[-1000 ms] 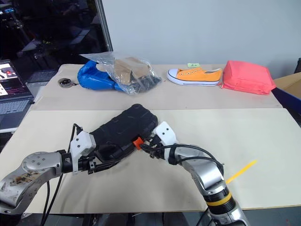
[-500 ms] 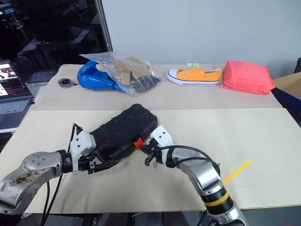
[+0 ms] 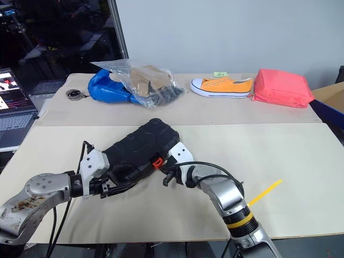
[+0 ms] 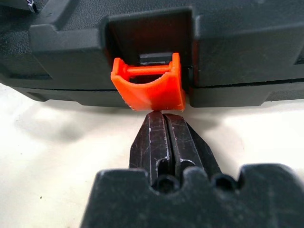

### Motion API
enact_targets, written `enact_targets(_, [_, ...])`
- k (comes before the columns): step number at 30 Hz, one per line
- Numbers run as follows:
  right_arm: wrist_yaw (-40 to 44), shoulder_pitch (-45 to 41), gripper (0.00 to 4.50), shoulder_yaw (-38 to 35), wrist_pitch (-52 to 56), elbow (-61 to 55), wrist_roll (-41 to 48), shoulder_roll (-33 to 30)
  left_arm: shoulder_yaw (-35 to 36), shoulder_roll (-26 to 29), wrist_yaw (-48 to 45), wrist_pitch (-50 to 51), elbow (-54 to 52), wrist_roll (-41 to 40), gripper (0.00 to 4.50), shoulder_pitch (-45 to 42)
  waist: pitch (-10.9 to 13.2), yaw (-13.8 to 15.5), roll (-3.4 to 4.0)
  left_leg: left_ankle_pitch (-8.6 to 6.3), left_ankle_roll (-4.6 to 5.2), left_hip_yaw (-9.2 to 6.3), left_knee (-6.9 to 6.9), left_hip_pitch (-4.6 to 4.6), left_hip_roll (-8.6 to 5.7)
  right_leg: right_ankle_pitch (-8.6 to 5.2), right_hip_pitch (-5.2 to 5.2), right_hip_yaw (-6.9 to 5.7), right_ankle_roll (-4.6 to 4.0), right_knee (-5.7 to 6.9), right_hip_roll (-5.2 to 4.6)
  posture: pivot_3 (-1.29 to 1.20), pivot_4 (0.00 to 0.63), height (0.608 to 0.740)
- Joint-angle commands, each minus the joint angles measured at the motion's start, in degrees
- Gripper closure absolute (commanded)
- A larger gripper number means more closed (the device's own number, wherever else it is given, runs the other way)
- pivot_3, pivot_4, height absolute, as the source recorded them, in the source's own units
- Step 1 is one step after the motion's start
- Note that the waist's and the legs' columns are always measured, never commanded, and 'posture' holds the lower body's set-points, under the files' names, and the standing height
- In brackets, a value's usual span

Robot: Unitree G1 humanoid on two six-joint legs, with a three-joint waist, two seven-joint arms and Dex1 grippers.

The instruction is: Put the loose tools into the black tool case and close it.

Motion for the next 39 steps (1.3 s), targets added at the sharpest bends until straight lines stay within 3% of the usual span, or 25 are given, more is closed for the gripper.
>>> enact_targets(1, [0.77,-2.14,4.49,-1.57,-1.57,-6.18,1.76,0.68,-5.03,0.13,-0.15,3.12,4.44,2.50,1.23,3.10,0.00,-0.03,0.00,0.00,0.00,0.00,0.00,0.00,0.00,0.00,0.00,0.00,0.00,0.00,0.00,0.00,0.150,0.740])
enact_targets(16, [0.30,-3.44,4.49,-1.48,-1.00,-6.02,2.30,1.78,-5.52,-0.22,0.12,3.38,3.79,2.84,1.23,3.15,-0.01,-0.20,0.00,0.00,0.00,0.00,0.00,0.14,0.09,0.08,0.03,0.00,-0.12,0.05,0.07,0.00,0.150,0.740])
enact_targets(20, [3.30,1.59,4.49,-3.88,-7.55,-10.67,2.36,-2.75,-0.73,-4.39,1.54,-6.67,1.36,3.21,1.23,5.53,0.03,0.05,0.06,0.00,0.00,0.01,0.00,0.10,0.08,0.08,-0.01,0.00,-0.12,0.05,0.03,0.00,0.150,0.740])
enact_targets(21, [4.34,3.53,4.03,-6.27,-8.69,-12.51,4.04,-3.67,1.96,-5.85,1.75,-6.63,-0.02,0.34,1.23,6.48,0.03,0.19,0.06,0.00,0.00,0.03,-0.01,-0.02,0.06,0.07,-0.09,-0.01,-0.10,-0.01,-0.02,0.00,0.150,0.740])
enact_targets(23, [8.29,8.05,3.67,-10.67,-10.77,-16.84,7.54,-7.39,6.68,-6.64,0.89,-6.12,-3.06,-3.98,0.71,9.91,0.04,0.51,-0.02,0.00,0.00,0.00,-0.01,-0.38,0.05,0.03,-0.27,-0.14,-0.06,-0.13,-0.09,0.00,0.150,0.740])
enact_targets(25, [11.33,12.11,2.93,-14.57,-11.65,-19.95,10.30,-11.04,10.46,-6.48,-0.13,-6.31,-5.26,-6.31,0.06,13.87,0.03,0.68,-0.02,-0.03,-0.04,-0.01,0.01,-0.82,0.00,0.17,-0.63,-0.18,-0.26,-0.15,-0.15,0.00,0.150,0.740])
enact_targets(33, [21.31,26.05,0.27,-30.96,-16.94,-23.45,16.01,-24.66,25.74,-6.47,-4.29,-8.36,-7.81,-9.70,0.00,30.11,0.18,0.40,-0.09,-0.27,-0.02,-0.18,0.03,-1.04,-0.04,0.09,-0.75,-0.37,-0.35,-0.19,-0.07,0.00,0.150,0.740])
enact_targets(34, [22.16,27.21,0.06,-32.54,-17.64,-23.24,16.23,-25.63,26.90,-6.67,-4.80,-8.68,-7.80,-9.73,0.00,31.74,0.25,0.50,-0.15,-0.27,-0.02,-0.18,0.05,-1.01,-0.04,0.08,-0.74,-0.37,-0.34,-0.19,-0.07,0.00,0.150,0.740])
enact_targets(39, [25.01,30.88,0.06,-37.22,-21.00,-21.00,16.15,-28.71,30.03,-7.55,-6.39,-9.78,-7.24,-9.83,0.00,35.92,0.37,1.08,-0.34,-0.23,-0.01,-0.13,0.27,-0.83,-0.01,-0.13,-0.57,-0.42,-0.01,-0.18,-0.10,0.00,0.150,0.740])
